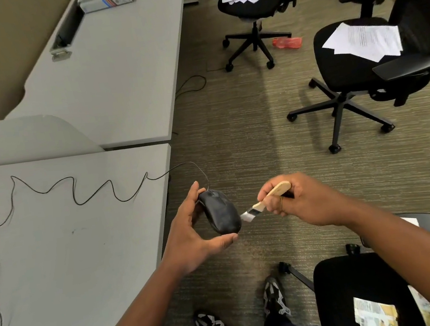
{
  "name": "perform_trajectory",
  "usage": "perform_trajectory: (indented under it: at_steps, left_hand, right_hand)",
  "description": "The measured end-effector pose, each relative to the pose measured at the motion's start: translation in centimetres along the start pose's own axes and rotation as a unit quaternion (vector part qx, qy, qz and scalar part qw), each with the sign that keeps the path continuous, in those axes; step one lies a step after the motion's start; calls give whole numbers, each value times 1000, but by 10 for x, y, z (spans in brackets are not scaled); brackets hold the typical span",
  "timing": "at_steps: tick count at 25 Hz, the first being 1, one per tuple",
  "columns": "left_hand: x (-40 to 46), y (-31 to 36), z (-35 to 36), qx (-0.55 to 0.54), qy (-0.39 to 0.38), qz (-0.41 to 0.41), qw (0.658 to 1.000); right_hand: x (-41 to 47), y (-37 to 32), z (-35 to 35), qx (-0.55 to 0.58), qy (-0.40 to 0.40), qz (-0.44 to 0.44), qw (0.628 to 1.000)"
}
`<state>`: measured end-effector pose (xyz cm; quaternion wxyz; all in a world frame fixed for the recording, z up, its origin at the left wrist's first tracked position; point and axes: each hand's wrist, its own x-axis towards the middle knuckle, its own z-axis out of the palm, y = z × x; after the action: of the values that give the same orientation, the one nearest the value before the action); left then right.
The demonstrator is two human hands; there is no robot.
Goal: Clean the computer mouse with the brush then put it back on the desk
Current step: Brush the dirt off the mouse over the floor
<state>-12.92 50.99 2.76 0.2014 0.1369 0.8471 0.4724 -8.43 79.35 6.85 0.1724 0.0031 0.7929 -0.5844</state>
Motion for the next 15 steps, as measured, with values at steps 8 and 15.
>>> perform_trajectory:
  at_steps: [8,15]
  left_hand:
    - [-1,-2,2,-12,5,14,1000]
    - [-3,-2,1,-28,17,14,999]
  right_hand:
    - [3,-2,10,176,-6,15,984]
    - [4,1,-1,140,33,3,990]
